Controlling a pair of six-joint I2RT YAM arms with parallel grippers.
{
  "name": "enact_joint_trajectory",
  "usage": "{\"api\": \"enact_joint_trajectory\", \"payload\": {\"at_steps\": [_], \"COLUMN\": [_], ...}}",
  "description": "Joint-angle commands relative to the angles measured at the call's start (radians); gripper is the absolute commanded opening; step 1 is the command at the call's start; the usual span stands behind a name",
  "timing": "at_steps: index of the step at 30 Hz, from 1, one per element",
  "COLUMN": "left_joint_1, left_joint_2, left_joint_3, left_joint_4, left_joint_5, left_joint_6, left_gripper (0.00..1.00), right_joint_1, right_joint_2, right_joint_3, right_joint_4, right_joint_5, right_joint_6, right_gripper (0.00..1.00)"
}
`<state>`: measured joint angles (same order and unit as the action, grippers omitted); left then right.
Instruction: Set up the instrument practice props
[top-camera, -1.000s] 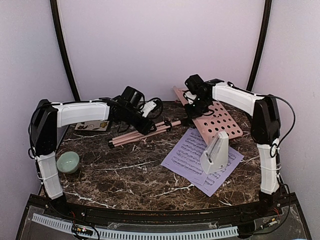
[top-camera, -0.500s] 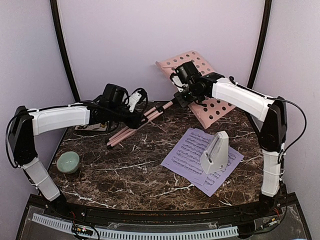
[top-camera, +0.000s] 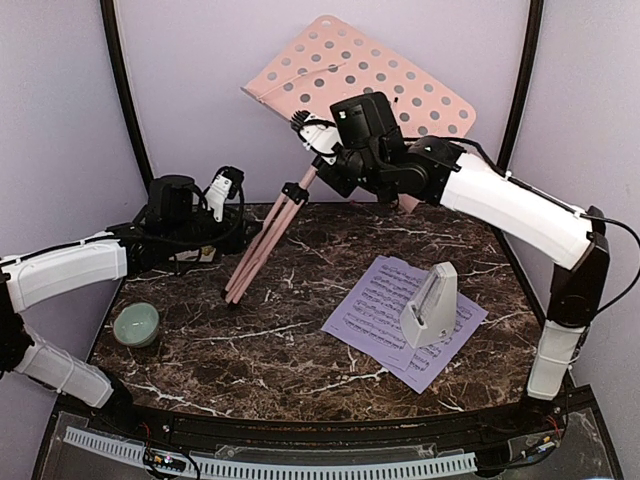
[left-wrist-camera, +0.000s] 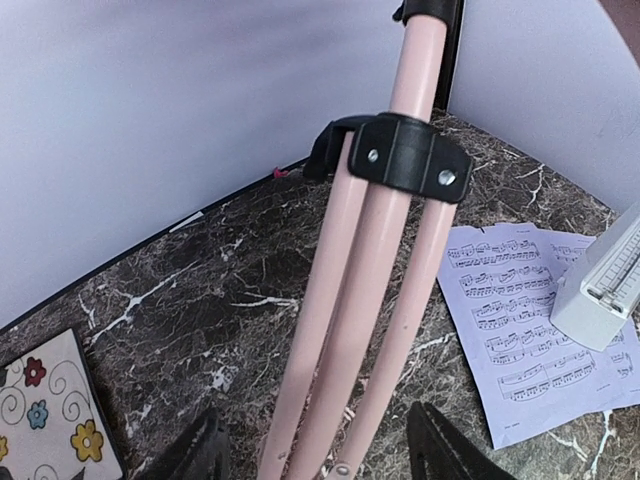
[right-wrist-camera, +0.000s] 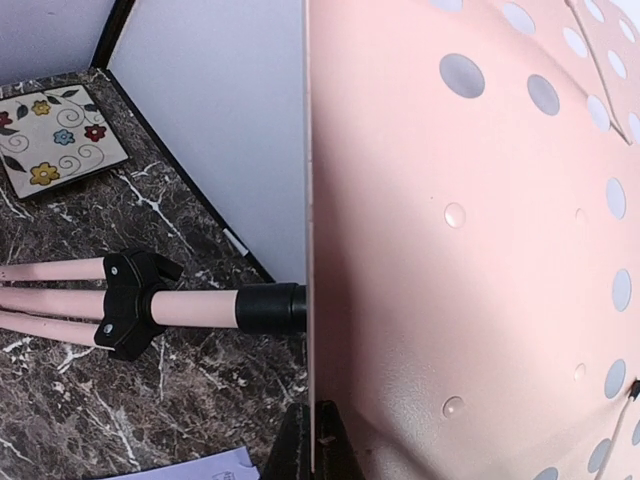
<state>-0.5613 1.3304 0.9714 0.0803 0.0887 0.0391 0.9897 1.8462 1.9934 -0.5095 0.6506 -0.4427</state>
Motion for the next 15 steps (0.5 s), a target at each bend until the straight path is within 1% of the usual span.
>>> {"api": "enact_joint_trajectory", "payload": {"at_steps": [1,9,11,15], "left_joint_1": [-0.005,-0.012,-0.018,-0.022], "left_joint_2": [-0.08,-0.092,-0.08,-0.056], "left_joint_3": [-0.075,-0.14,-0.147,-0.139], "left_joint_4": [0.078,0.155,0.183,0.186], "left_joint_5": [-0.032,-0.011,-0.034,-0.142], "left_joint_6": [0.001,0.033,0.038,0.043], "left_gripper": [0.64,0.64,0.64,0.64], "right_joint_1": [0.087,0.213,0.236,0.279], "right_joint_2": [-0.141,-0.099,-0.081,-0.048], "right_joint_3": [0.079,0.123,0.131,0.154], "right_joint_4": [0.465,0.618,0.652,0.741], "right_joint_5": [0.181,0.278,0.299,0.323], "right_joint_6": [-0.19,-0.437,-0.491,-0.604], "right_gripper": [0.0,0.0,0.0,0.0]}}
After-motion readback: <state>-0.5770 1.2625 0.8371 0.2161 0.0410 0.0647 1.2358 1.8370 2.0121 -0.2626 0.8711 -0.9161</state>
